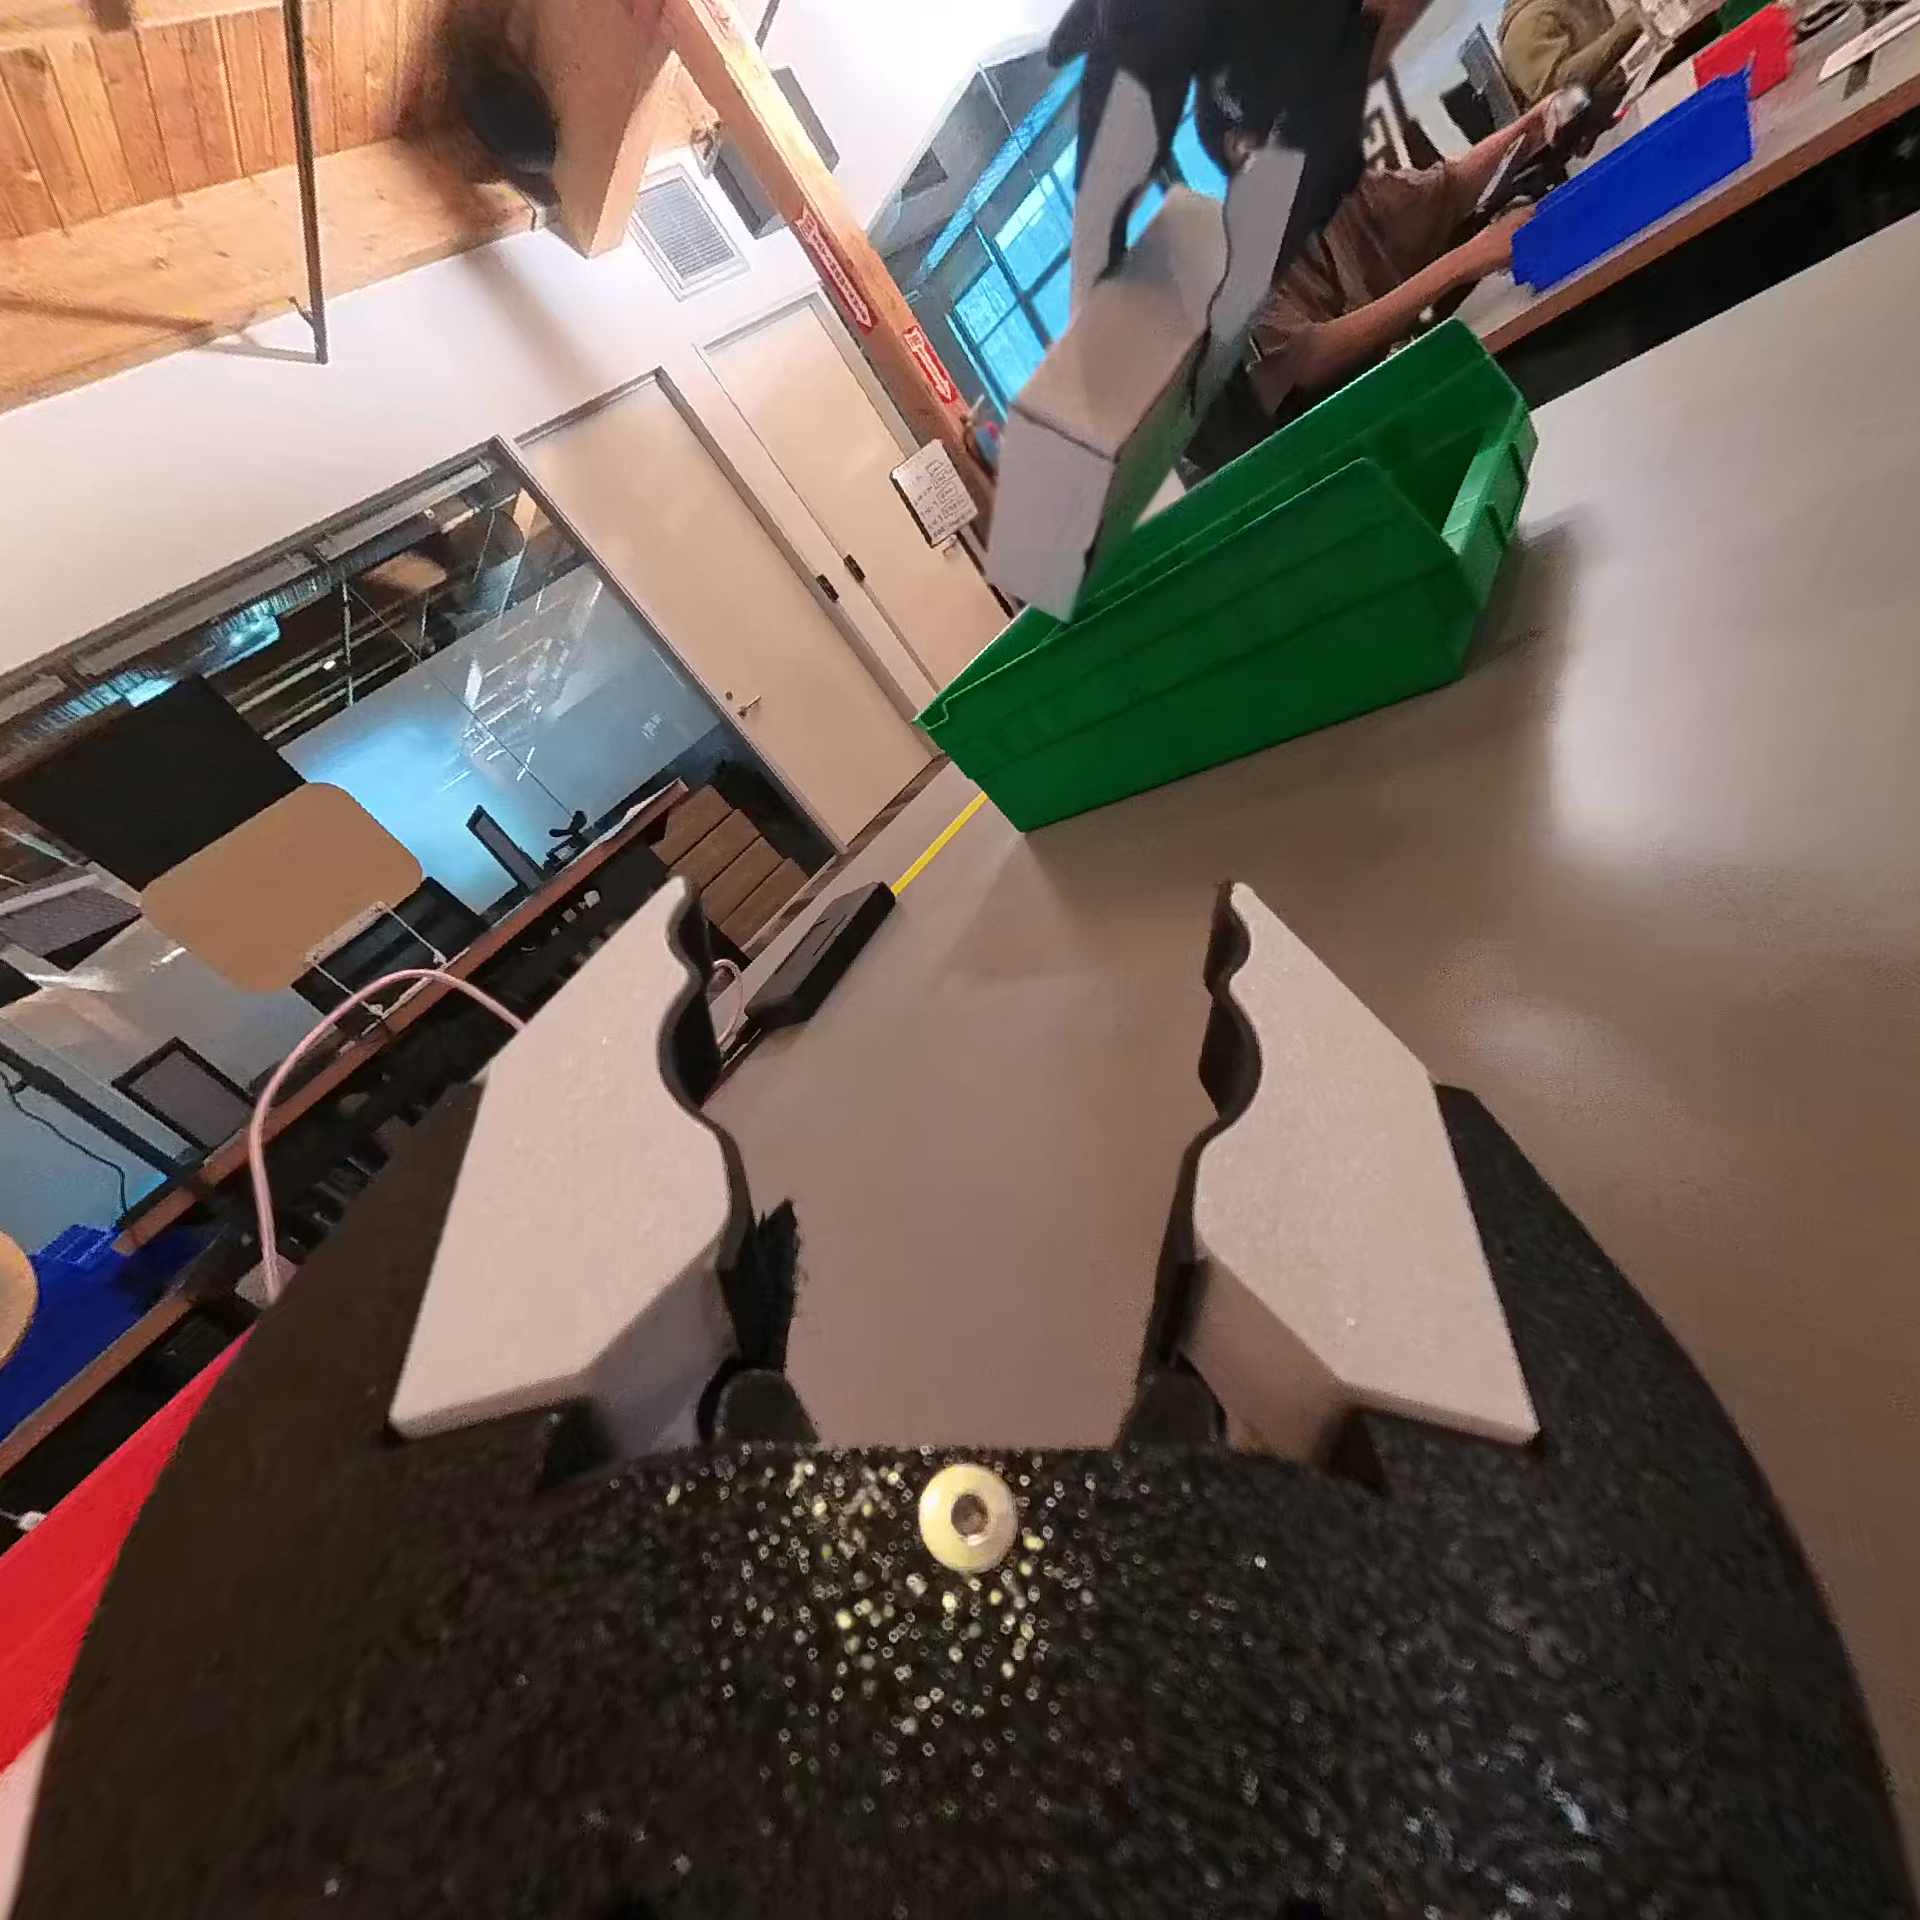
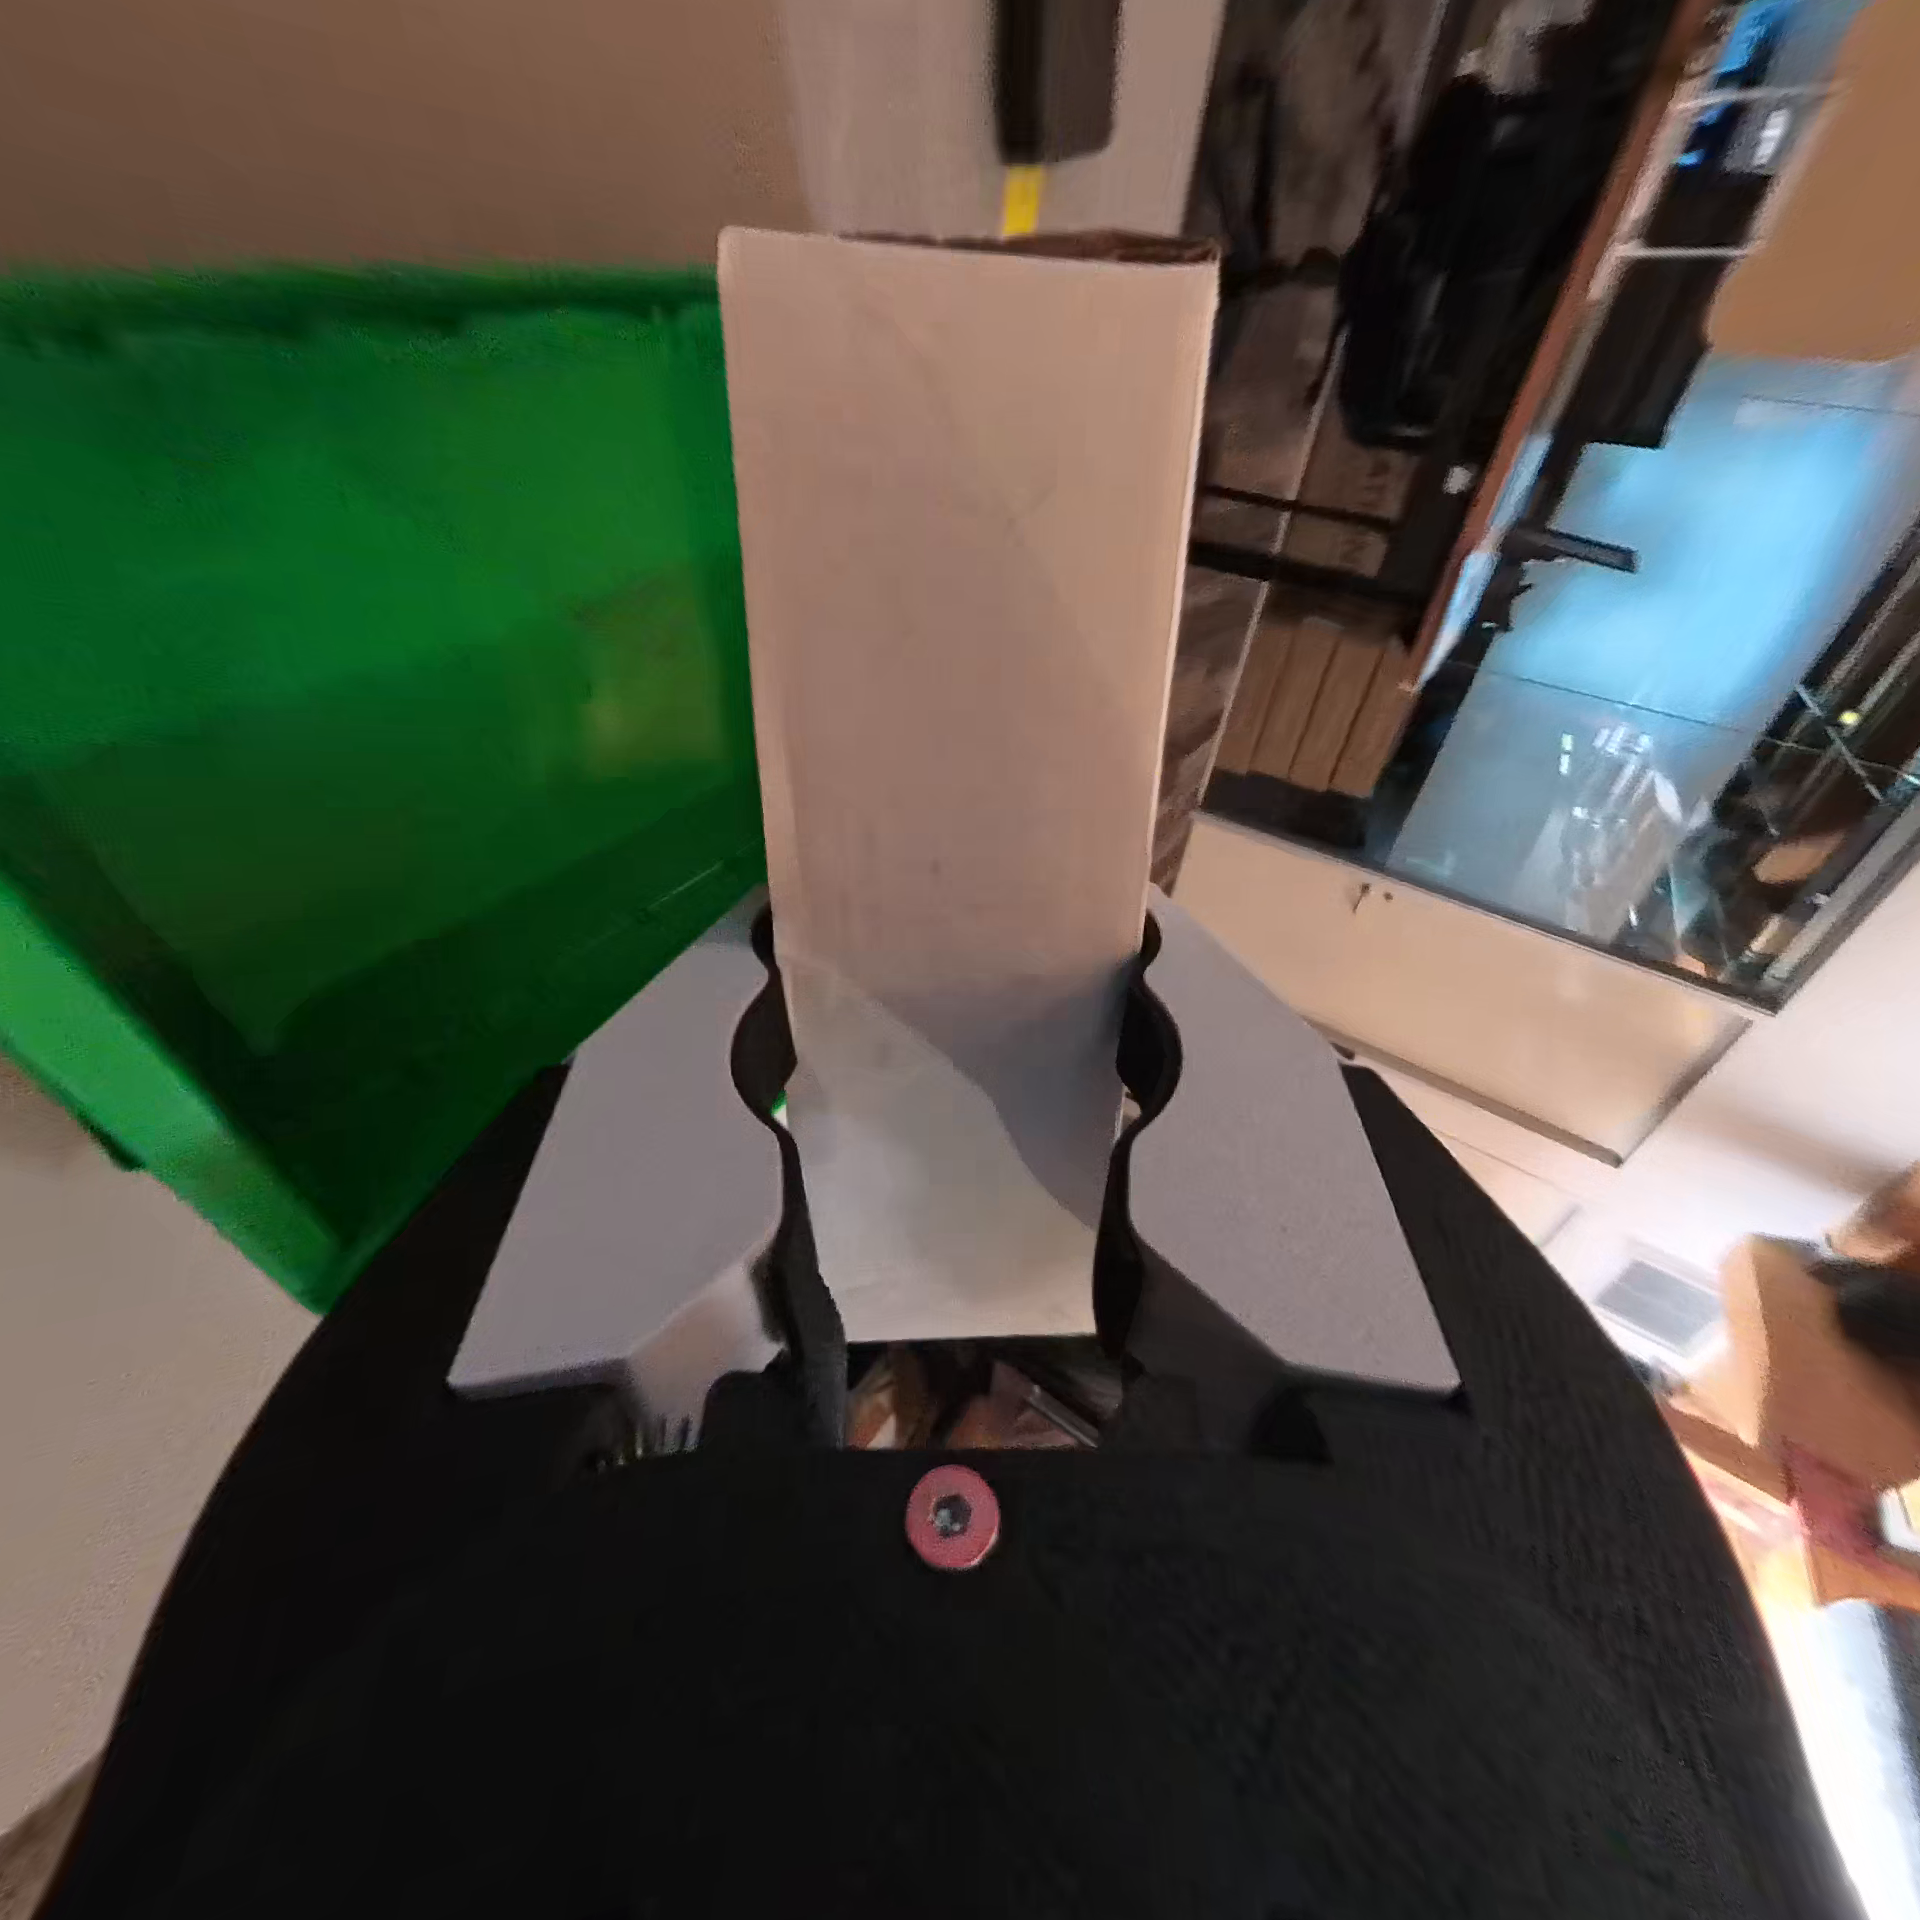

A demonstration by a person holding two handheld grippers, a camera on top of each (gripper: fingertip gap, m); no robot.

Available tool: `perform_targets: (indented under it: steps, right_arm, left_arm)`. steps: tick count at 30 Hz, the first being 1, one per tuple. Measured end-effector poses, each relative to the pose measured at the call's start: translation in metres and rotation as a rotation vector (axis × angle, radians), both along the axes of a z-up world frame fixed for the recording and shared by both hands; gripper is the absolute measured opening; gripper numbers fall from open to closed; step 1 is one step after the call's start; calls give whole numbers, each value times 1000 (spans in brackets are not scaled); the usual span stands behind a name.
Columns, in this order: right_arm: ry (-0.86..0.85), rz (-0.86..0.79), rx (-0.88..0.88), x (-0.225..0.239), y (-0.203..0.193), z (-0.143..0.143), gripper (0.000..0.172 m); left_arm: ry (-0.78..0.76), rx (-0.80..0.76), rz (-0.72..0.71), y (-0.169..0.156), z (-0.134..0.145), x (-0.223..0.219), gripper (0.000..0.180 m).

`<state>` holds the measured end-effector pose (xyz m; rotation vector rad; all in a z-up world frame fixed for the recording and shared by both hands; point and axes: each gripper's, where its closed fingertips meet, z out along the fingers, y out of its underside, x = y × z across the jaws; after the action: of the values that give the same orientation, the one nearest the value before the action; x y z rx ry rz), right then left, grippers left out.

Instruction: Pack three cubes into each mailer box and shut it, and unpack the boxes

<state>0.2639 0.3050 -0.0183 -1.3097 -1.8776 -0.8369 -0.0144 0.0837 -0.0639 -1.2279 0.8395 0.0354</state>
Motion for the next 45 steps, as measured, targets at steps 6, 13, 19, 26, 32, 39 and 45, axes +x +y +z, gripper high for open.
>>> perform_targets:
  steps: [6,13,19,26,32,39,45]
  right_arm:
    - [-53,81,-92,-4,41,-50,62]
    - [-33,103,9,-11,81,-96,62]
    - [55,94,9,-8,83,-123,82]
    - [186,-78,-320,10,50,-106,94]
    - [187,-79,-761,6,-13,-122,0]
    - [182,-127,-513,0,33,-152,0]
    - [192,-136,-172,0,57,-152,0]
  left_arm:
    - [-38,-62,14,8,-6,-6,94]
    - [13,4,48,7,-4,-8,81]
    - [16,-27,41,8,-8,-5,84]
    - [-15,-78,38,10,-11,-5,91]
    - [-6,-76,46,11,-10,-6,91]
    - [-1,-87,44,11,-13,-5,91]
    - [9,-93,33,8,-14,-3,88]
